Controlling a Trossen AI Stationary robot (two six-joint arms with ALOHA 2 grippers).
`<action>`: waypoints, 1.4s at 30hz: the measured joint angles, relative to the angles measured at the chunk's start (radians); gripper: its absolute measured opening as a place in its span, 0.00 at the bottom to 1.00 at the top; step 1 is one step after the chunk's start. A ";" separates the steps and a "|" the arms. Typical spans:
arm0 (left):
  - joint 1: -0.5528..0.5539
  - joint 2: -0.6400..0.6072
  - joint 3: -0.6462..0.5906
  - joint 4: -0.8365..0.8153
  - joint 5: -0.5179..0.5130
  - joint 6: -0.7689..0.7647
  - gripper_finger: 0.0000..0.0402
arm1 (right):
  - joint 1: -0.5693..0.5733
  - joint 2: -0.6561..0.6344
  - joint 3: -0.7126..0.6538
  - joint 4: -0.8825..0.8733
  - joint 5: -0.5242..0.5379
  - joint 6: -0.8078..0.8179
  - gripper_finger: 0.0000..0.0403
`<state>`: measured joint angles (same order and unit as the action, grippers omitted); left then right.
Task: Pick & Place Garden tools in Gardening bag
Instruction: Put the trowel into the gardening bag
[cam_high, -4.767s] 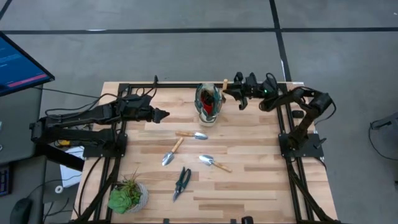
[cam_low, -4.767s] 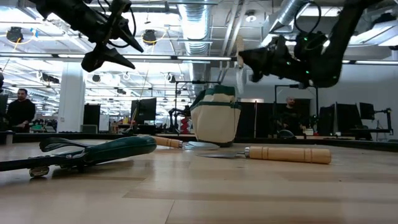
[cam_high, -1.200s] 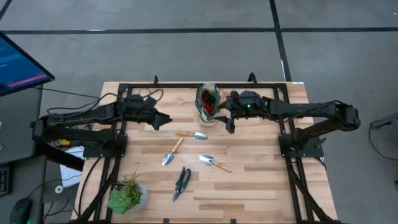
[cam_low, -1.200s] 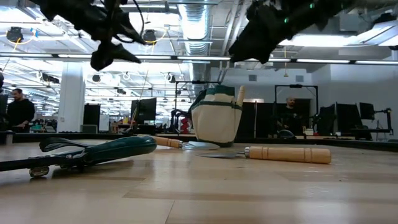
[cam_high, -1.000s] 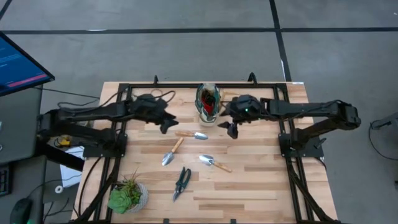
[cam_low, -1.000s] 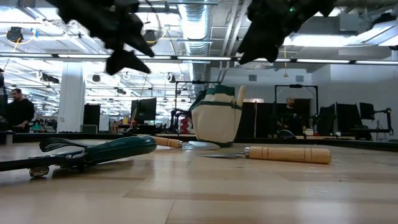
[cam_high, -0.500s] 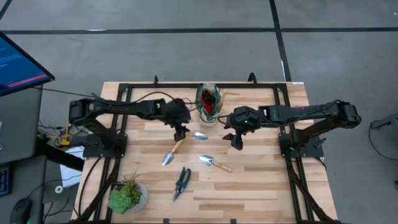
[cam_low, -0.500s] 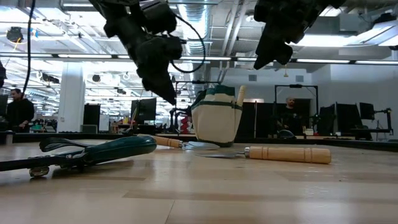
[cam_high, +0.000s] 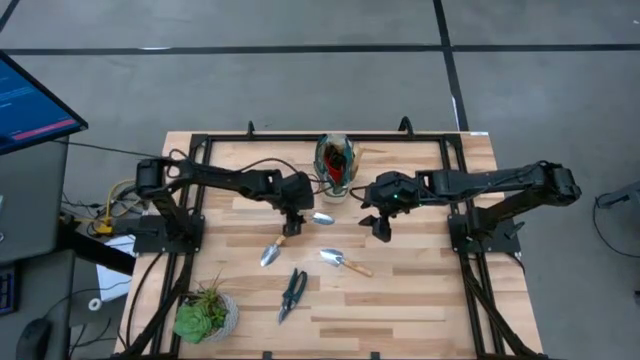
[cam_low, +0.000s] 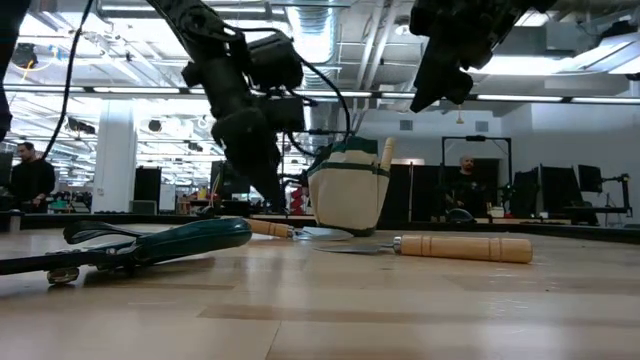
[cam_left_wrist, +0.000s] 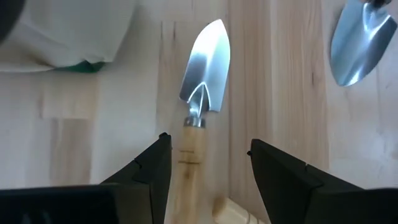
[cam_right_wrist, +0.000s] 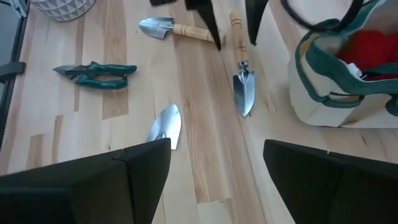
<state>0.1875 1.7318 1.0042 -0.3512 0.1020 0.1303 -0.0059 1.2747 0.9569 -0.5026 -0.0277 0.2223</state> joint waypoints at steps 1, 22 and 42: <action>0.000 0.010 0.000 0.000 -0.001 0.000 0.44 | 0.000 0.000 0.000 -0.002 0.000 0.000 0.62; -0.010 0.080 -0.003 -0.015 -0.026 -0.004 0.11 | 0.000 0.000 0.000 -0.022 -0.016 0.015 0.62; -0.010 -0.370 -0.004 0.001 -0.003 -0.137 0.02 | -0.047 -0.195 0.001 0.303 0.055 -0.080 0.62</action>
<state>0.1780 1.3616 1.0000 -0.3504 0.0991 -0.0063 -0.0532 1.0794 0.9583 -0.2001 0.0278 0.1425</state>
